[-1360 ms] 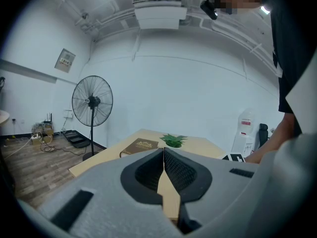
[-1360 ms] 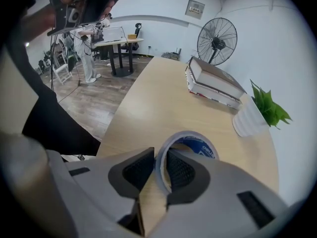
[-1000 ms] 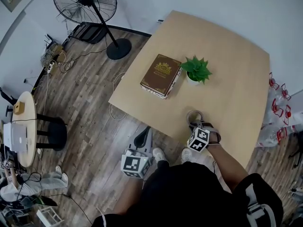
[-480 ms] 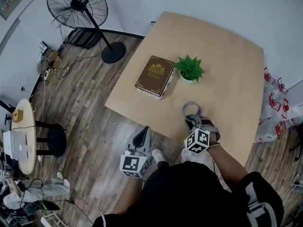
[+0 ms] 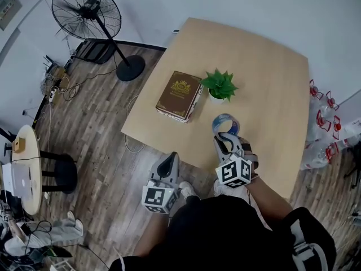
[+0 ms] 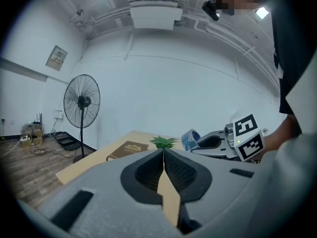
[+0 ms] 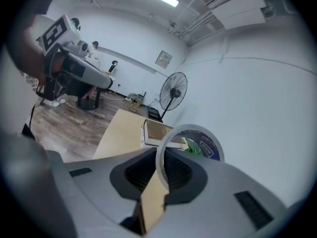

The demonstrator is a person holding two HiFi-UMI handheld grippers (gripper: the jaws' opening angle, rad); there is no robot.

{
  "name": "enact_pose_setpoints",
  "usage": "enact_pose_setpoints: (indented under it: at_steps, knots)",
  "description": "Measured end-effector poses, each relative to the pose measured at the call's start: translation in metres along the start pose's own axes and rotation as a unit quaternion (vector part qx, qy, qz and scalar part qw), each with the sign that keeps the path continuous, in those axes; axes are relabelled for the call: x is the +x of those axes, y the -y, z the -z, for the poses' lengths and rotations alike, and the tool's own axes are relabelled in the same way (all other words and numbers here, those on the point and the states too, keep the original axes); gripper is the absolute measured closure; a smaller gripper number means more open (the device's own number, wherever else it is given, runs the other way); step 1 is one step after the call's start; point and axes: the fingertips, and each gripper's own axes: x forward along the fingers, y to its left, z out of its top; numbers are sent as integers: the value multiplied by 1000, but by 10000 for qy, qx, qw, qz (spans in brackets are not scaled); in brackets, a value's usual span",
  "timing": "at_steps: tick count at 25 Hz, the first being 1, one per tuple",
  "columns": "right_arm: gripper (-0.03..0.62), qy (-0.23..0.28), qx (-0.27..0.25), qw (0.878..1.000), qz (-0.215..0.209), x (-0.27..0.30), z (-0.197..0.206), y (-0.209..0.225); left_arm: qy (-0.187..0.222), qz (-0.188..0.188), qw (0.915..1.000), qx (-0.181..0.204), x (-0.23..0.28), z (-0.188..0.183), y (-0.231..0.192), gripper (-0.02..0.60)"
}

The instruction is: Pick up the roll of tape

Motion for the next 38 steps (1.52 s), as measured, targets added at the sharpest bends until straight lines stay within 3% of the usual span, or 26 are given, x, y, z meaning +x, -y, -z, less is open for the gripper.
enact_pose_setpoints:
  at_steps: [7,21,38]
  knots:
    - [553,709,824,9932,406,-23,-22,28,77,9,10000,12,4,-8,3,574]
    - [551,1699,2120,9593,768,-67,-57,62,381,66,9992,-37,22,-31,10,574]
    - [554,1577,1861,9656,904,-77,-54,72,460,257,9986,-1,35,-38,25,574]
